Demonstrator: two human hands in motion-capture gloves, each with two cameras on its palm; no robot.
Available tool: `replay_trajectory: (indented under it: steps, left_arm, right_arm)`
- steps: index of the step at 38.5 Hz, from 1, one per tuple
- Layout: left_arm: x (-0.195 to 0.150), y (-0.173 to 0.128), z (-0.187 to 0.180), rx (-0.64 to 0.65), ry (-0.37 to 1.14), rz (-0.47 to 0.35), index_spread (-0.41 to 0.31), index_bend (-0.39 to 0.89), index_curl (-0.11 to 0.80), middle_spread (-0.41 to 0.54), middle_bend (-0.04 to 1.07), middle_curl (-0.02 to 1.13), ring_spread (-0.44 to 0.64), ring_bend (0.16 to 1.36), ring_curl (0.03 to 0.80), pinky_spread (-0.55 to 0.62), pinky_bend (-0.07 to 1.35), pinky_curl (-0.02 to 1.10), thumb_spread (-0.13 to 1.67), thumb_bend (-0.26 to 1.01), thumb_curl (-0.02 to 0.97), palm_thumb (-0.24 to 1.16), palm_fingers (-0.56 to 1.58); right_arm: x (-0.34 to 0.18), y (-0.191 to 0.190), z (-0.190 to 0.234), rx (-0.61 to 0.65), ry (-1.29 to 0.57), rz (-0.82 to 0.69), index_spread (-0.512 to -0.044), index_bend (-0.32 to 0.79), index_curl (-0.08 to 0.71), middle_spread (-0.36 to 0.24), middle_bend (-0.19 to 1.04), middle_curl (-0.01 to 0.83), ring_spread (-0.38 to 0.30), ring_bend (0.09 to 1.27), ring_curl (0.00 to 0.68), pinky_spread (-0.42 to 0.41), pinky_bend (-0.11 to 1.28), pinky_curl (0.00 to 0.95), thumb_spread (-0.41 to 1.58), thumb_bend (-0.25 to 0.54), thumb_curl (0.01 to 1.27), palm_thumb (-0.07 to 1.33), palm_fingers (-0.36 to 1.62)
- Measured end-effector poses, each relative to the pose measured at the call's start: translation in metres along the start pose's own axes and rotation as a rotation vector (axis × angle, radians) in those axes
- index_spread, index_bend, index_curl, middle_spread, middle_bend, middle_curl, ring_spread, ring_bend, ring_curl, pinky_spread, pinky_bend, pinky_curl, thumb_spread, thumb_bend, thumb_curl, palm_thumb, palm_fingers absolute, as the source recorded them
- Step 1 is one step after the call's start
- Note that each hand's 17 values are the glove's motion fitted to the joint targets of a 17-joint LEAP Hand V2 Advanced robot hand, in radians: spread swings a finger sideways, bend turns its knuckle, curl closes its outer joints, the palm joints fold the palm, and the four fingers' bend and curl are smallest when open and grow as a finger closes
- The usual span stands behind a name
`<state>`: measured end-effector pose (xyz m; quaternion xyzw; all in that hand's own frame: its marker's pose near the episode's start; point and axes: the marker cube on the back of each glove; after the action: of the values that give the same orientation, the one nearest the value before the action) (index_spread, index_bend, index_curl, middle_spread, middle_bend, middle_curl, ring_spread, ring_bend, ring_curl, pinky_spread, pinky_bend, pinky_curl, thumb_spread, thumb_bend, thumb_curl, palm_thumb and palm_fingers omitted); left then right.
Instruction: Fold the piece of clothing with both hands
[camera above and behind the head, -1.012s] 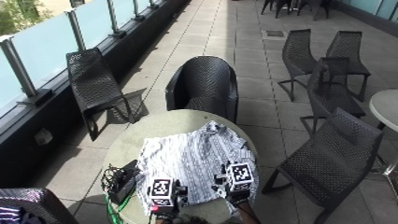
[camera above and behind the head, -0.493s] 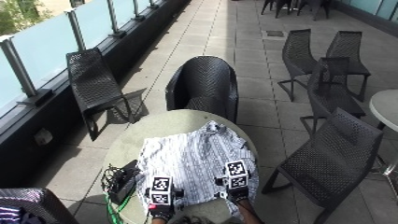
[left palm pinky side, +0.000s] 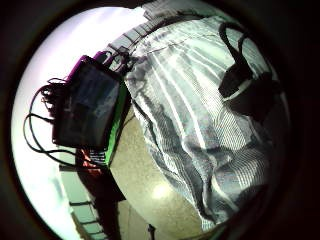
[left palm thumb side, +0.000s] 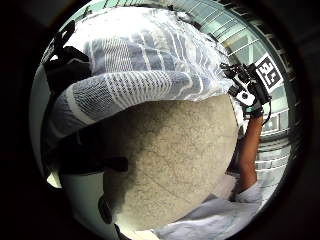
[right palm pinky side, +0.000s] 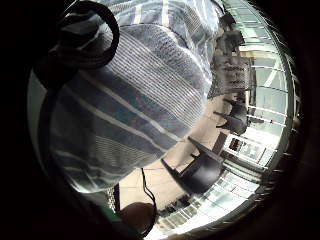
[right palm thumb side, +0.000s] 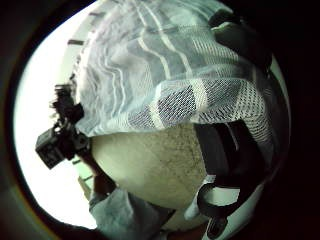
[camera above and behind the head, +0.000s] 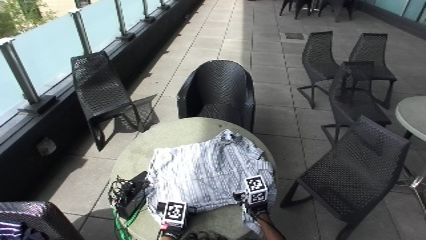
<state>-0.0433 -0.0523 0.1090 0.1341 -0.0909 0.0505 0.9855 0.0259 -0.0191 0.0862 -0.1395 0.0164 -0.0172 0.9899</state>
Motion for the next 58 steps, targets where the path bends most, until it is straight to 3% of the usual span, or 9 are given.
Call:
replay_trajectory:
  steps: [6, 9, 21, 26, 32, 41, 45, 51, 58]
  left_arm:
    - [0.004, 0.011, -0.027, 0.066, -0.08, 0.022, -0.191, 0.34, 0.293, -0.167, 0.22, 0.34, -0.1, 0.61, 0.286, -0.04, 0.61, 0.29, 1.19, 0.16, 0.37, 0.66, 0.96]
    - [-0.007, 0.027, -0.055, 0.033, -0.15, 0.044, -0.243, 0.31, 0.312, -0.238, 0.32, 0.38, -0.21, 0.62, 0.311, -0.15, 0.55, 0.3, 1.19, 0.17, 0.383, 0.7, 1.19]
    - [-0.007, 0.01, -0.149, -0.242, 0.205, 0.173, -0.328, 0.24, 0.369, -0.354, 0.42, 0.46, -0.37, 0.7, 0.385, -0.31, 0.48, 0.34, 1.24, 0.14, 0.379, 0.75, 1.33]
    - [-0.03, -0.069, -0.158, -0.288, 0.13, 0.04, -0.339, 0.21, 0.384, -0.371, 0.43, 0.47, -0.39, 0.76, 0.412, -0.32, 0.44, 0.35, 1.26, 0.13, 0.373, 0.76, 1.34]
    - [-0.043, -0.158, -0.095, -0.191, -0.095, -0.143, -0.343, 0.19, 0.403, -0.377, 0.44, 0.48, -0.4, 0.86, 0.45, -0.32, 0.39, 0.36, 1.27, 0.12, 0.369, 0.78, 1.34]
    - [-0.033, -0.177, -0.049, -0.202, -0.206, -0.129, -0.353, 0.25, 0.449, -0.372, 0.47, 0.49, -0.38, 0.85, 0.47, -0.29, 0.27, 0.36, 1.29, 0.1, 0.359, 0.8, 1.27]
    - [-0.043, -0.178, -0.053, -0.122, -0.154, -0.195, -0.356, 0.24, 0.459, -0.37, 0.47, 0.49, -0.39, 0.85, 0.475, -0.29, 0.26, 0.37, 1.3, 0.09, 0.355, 0.81, 1.27]
    - [-0.049, -0.161, -0.054, -0.067, -0.092, -0.221, -0.206, 0.01, 0.368, -0.28, 0.36, 0.5, -0.32, 0.75, 0.475, -0.1, 0.36, 0.43, 1.29, 0.06, 0.35, 0.8, 0.63]
    - [-0.032, -0.144, 0.045, -0.134, -0.045, -0.117, -0.143, 0.09, 0.315, -0.208, 0.24, 0.44, -0.2, 0.67, 0.4, 0.03, 0.43, 0.42, 1.22, 0.02, 0.36, 0.79, 0.59]
  right_arm:
    - [0.016, -0.039, 0.045, 0.264, 0.061, -0.036, -0.395, 0.34, 0.265, -0.177, 0.22, 0.299, -0.04, 0.43, 0.24, 0.125, 0.53, 0.297, 1.21, 0.119, 0.3, 0.71, 0.6]
    - [0.023, -0.03, 0.037, 0.32, 0.026, -0.055, -0.358, 0.36, 0.288, -0.207, 0.38, 0.359, -0.142, 0.53, 0.273, 0.042, 0.42, 0.264, 1.24, 0.194, 0.32, 0.85, 1.06]
    - [0.036, 0.018, -0.08, 0.097, -0.103, -0.192, -0.319, 0.14, 0.331, -0.24, 0.5, 0.448, -0.233, 0.77, 0.427, -0.221, 0.45, 0.338, 1.32, 0.212, 0.3, 0.93, 1.35]
    - [0.036, -0.052, -0.125, 0.137, -0.137, -0.13, -0.318, 0.1, 0.317, -0.241, 0.51, 0.462, -0.233, 0.82, 0.454, -0.278, 0.55, 0.375, 1.33, 0.2, 0.29, 0.93, 1.36]
    - [0.021, -0.146, -0.145, 0.316, 0.066, 0.025, -0.315, 0.12, 0.31, -0.235, 0.55, 0.482, -0.224, 0.88, 0.482, -0.296, 0.64, 0.418, 1.26, 0.134, 0.28, 0.89, 1.37]
    - [-0.014, -0.197, -0.115, 0.4, 0.291, 0.109, -0.334, 0.2, 0.354, -0.241, 0.51, 0.48, -0.222, 0.85, 0.491, -0.291, 0.65, 0.44, 1.2, 0.103, 0.28, 0.92, 1.3]
    - [0.002, -0.181, -0.114, 0.356, 0.159, 0.156, -0.337, 0.16, 0.362, -0.251, 0.49, 0.474, -0.226, 0.84, 0.489, -0.294, 0.63, 0.434, 1.15, 0.092, 0.29, 0.96, 1.26]
    - [0.057, -0.108, -0.122, 0.352, -0.12, 0.424, -0.35, 0.15, 0.356, -0.256, 0.32, 0.432, -0.231, 0.65, 0.446, -0.156, 0.58, 0.428, 1.07, -0.05, 0.27, 0.79, 0.7]
    - [0.098, -0.033, -0.076, 0.017, -0.254, 0.744, -0.349, 0.14, 0.348, -0.171, 0.26, 0.408, -0.065, 0.41, 0.361, 0.046, 0.54, 0.395, 1.06, -0.051, 0.26, 0.67, 0.47]
